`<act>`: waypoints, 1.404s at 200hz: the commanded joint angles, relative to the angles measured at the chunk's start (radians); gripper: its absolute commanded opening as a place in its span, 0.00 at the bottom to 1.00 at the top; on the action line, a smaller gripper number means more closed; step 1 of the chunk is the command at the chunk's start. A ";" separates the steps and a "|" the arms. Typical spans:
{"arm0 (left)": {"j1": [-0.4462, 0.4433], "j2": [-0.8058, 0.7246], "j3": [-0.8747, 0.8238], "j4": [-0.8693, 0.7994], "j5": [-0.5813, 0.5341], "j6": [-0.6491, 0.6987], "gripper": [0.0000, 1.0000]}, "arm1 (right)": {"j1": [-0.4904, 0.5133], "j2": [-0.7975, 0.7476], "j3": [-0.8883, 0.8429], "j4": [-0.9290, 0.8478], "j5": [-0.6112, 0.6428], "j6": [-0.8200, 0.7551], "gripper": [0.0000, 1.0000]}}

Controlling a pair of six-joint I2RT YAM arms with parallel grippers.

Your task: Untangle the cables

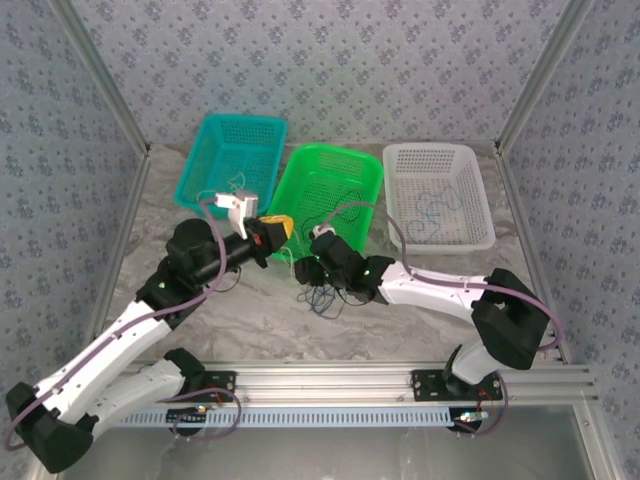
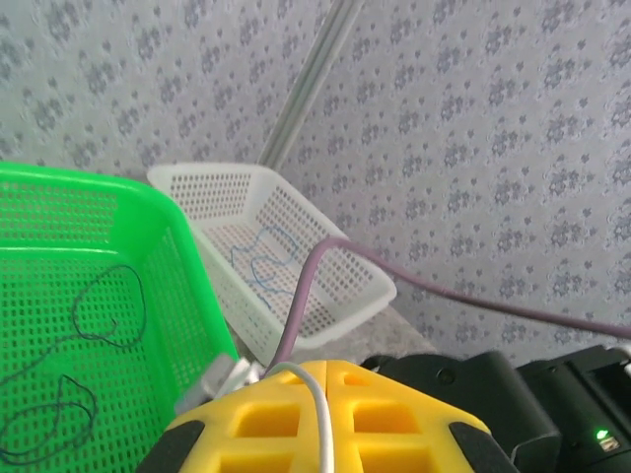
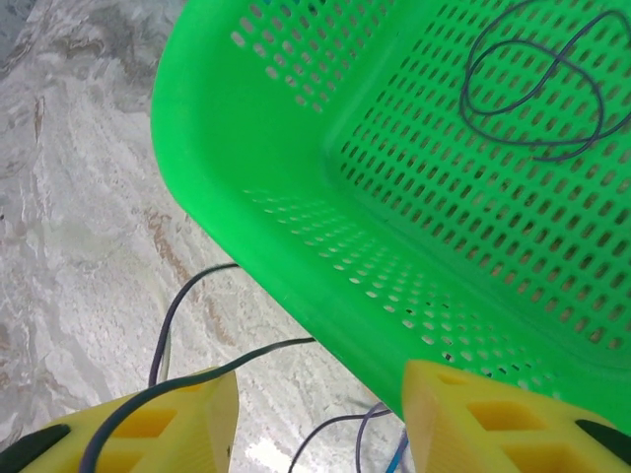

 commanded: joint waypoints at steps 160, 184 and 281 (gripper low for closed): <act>0.002 -0.093 0.150 -0.140 -0.196 0.136 0.07 | 0.006 -0.013 0.090 -0.246 0.086 -0.081 0.61; 0.003 -0.121 0.151 -0.149 -0.249 0.137 0.07 | 0.007 -0.020 0.104 -0.252 0.099 -0.087 0.67; 0.002 -0.141 0.303 -0.130 -0.278 0.243 0.07 | 0.064 -0.105 0.070 -0.215 0.123 -0.150 0.67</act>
